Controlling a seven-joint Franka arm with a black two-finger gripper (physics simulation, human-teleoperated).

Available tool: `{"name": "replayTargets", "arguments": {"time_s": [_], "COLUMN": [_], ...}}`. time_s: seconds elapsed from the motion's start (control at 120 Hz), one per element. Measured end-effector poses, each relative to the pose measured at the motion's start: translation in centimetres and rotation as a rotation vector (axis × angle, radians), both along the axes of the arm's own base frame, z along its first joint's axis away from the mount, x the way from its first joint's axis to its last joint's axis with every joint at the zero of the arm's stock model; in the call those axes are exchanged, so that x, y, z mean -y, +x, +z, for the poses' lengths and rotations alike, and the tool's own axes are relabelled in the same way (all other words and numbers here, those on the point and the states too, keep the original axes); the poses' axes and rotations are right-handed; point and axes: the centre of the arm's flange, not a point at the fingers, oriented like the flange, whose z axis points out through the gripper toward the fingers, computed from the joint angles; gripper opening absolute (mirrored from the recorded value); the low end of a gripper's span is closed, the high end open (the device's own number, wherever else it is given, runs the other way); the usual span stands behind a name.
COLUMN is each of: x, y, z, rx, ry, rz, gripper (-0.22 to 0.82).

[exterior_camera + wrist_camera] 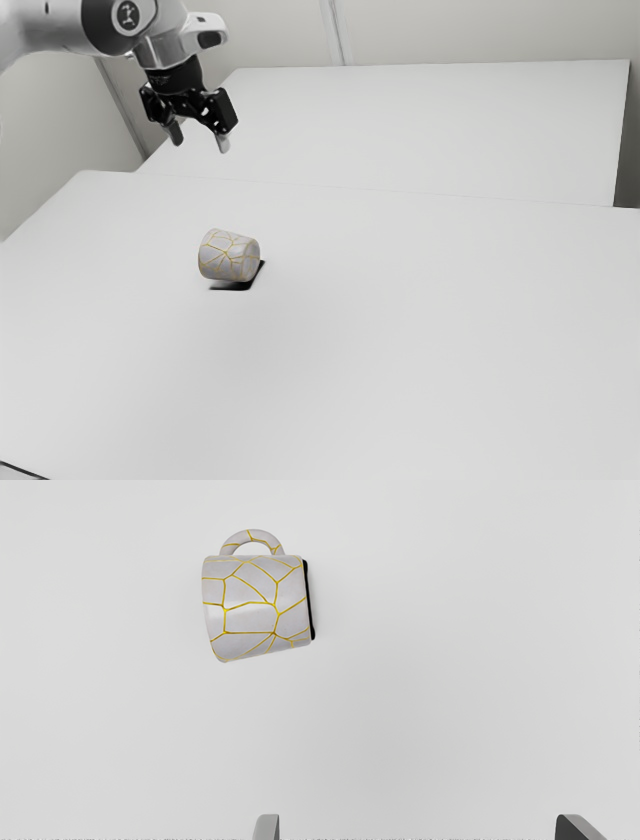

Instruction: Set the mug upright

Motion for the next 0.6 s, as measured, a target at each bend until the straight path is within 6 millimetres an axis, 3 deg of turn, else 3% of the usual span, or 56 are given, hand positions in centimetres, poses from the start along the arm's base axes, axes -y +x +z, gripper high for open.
{"name": "replayTargets", "arguments": {"time_s": [0.325, 0.6], "x": [-0.7, -2.3], "y": [-1.4, -3.8], "z": [0.5, -1.7], "rx": [-0.031, -0.091], "ry": [-0.017, -0.074], "rz": [0.029, 0.077], "gripper": [0.60, 0.60]}}
